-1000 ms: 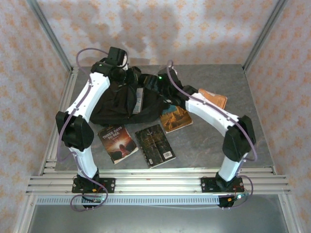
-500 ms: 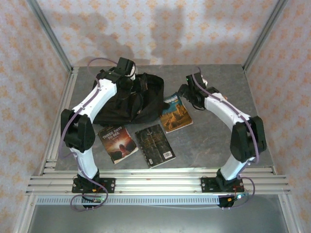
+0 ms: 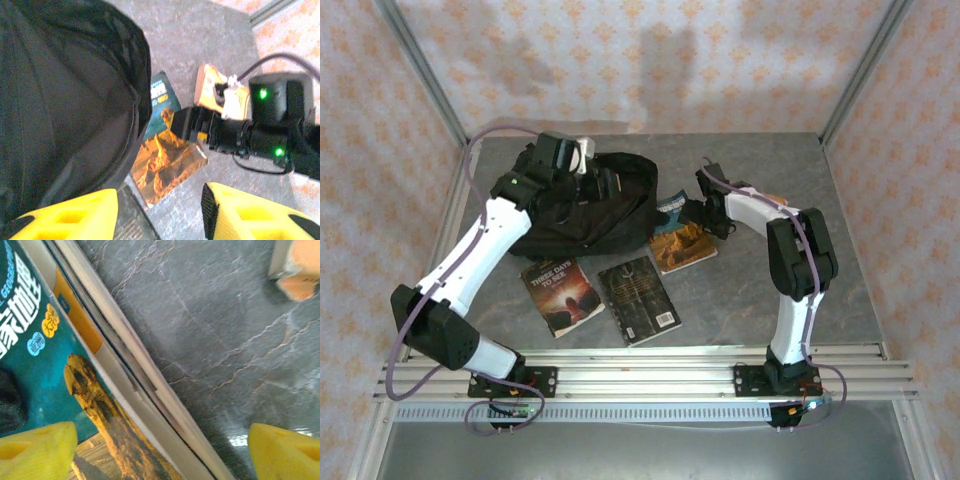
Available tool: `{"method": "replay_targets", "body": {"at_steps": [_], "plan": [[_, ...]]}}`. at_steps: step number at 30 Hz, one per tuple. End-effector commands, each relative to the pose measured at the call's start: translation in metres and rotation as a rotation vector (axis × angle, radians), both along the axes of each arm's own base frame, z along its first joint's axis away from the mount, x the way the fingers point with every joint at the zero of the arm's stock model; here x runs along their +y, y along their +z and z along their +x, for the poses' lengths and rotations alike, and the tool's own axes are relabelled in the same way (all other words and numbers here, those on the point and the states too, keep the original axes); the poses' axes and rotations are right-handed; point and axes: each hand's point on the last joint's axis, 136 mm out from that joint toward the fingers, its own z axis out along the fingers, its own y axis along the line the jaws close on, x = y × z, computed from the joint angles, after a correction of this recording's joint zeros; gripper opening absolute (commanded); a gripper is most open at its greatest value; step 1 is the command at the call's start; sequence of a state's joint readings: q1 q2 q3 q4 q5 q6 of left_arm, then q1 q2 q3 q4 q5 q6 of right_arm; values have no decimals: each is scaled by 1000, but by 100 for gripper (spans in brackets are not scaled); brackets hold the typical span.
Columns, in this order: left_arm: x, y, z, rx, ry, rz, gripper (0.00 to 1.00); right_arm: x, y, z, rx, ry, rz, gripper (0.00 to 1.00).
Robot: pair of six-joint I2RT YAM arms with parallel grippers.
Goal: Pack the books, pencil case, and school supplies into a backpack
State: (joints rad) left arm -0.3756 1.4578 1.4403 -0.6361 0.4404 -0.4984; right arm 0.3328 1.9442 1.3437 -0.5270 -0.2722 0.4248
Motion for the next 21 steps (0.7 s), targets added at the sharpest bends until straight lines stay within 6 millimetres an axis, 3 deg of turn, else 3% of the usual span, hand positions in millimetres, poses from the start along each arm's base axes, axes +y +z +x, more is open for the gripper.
{"method": "replay_targets", "body": {"at_steps": [1,6,14,17,21], "plan": [[-18,-23,-17,40,-51,-9,49,9,-5,-11,44,38,57,82],[-53,-72,-53,117,-153,49,46,19,3,-23,41,30,147,67],[-79,-168,-82,291,-168,90,32,24,8,-31,42,13,204,51],[-87,-188,-84,315,-172,135,31,25,9,-31,42,11,213,49],[-88,-201,-68,323,-132,206,28,21,5,-32,39,12,192,48]]}}
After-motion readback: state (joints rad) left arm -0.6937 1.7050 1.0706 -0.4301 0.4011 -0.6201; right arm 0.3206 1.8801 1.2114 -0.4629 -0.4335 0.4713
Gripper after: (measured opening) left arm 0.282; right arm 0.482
